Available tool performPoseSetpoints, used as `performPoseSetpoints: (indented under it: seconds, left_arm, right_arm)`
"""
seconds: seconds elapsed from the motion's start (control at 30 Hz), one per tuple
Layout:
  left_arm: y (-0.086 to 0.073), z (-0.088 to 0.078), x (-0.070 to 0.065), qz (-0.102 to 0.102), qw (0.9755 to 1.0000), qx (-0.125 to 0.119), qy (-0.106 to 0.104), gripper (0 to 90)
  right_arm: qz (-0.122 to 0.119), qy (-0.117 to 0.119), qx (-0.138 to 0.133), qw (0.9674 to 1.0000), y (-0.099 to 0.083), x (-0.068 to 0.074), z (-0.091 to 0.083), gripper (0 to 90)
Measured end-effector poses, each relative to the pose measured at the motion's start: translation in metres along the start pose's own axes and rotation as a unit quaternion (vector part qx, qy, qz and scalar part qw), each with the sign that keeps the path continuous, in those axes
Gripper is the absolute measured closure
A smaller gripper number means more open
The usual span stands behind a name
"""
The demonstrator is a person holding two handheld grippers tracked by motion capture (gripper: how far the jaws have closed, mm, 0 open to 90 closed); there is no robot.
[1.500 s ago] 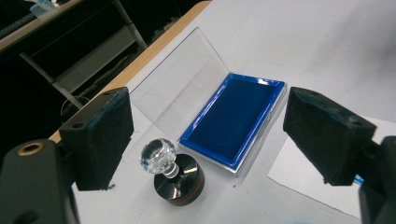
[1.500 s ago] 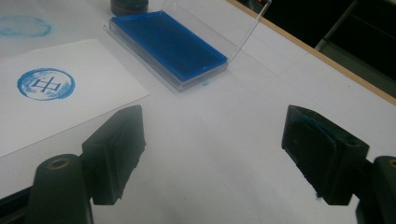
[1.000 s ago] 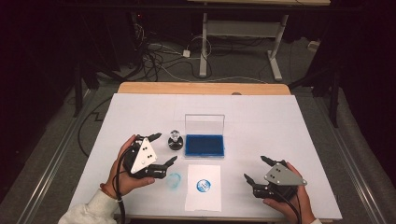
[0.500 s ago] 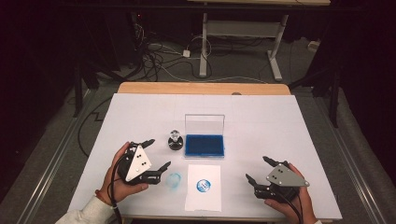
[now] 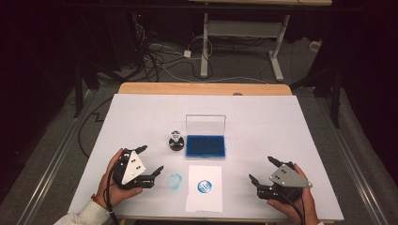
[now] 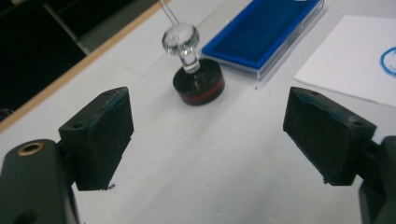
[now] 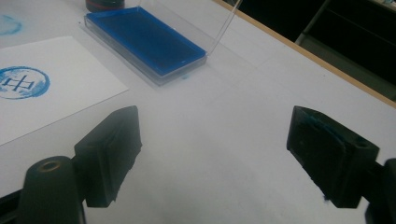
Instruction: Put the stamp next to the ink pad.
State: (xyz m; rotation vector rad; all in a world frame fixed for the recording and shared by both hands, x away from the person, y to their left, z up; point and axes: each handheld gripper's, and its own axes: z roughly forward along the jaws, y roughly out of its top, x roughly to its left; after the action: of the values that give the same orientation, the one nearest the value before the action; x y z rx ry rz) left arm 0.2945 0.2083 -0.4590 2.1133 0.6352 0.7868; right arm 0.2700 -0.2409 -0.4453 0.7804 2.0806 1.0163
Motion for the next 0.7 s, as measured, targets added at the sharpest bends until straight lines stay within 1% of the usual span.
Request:
performPoseSetpoints:
  seconds: [0.07, 0.1, 0.13, 0.2, 0.27, 0.3, 0.37, 0.4, 0.5, 0.67, 0.7]
  left_arm:
    - [-0.006, 0.002, 0.001, -0.005, 0.9999, 0.010, -0.002, 15.8]
    - [-0.009, 0.003, 0.001, -0.009, 0.9998, 0.015, -0.006, 15.8]
    - [-0.012, 0.004, 0.001, -0.009, 0.9997, 0.021, -0.008, 15.8]
    - [-0.017, 0.003, 0.000, 0.002, 0.9995, 0.030, -0.003, 15.8]
    - [-0.021, 0.001, 0.000, -0.008, 0.9995, 0.029, -0.005, 15.8]
    - [-0.023, 0.001, 0.001, -0.015, 0.9993, 0.033, -0.008, 15.8]
    - [-0.024, 0.002, 0.000, -0.023, 0.9989, 0.039, -0.010, 15.8]
    - [-0.024, 0.002, -0.001, -0.021, 0.9989, 0.040, -0.008, 15.8]
    - [-0.023, 0.002, -0.003, -0.017, 0.9990, 0.040, -0.010, 15.8]
    - [-0.020, 0.000, -0.002, -0.020, 0.9993, 0.031, -0.006, 15.8]
    - [-0.021, 0.000, -0.002, -0.019, 0.9993, 0.033, -0.008, 15.8]
  right_arm:
    - [0.002, -0.004, 0.001, 1.0000, -0.001, -0.001, 0.000, 17.6]
    - [0.003, -0.007, 0.002, 1.0000, -0.001, -0.001, 0.000, 17.2]
    - [0.006, -0.007, 0.001, 1.0000, -0.001, -0.002, -0.001, 16.7]
    - [0.009, -0.012, -0.001, 0.9999, -0.002, -0.003, -0.001, 16.6]
    - [0.013, -0.013, -0.002, 0.9998, -0.003, -0.004, -0.002, 16.5]
    - [0.016, -0.013, -0.001, 0.9998, -0.003, -0.005, -0.002, 16.5]
    - [0.016, -0.014, 0.000, 0.9998, -0.004, -0.005, -0.001, 16.4]
    - [0.016, -0.018, 0.000, 0.9997, -0.004, -0.005, -0.001, 16.4]
    - [0.011, -0.013, -0.001, 0.9999, -0.003, -0.004, -0.001, 16.3]
    - [0.008, -0.017, -0.002, 0.9998, -0.003, -0.003, -0.001, 16.3]
    - [0.008, -0.018, -0.003, 0.9998, -0.003, -0.003, -0.002, 16.3]
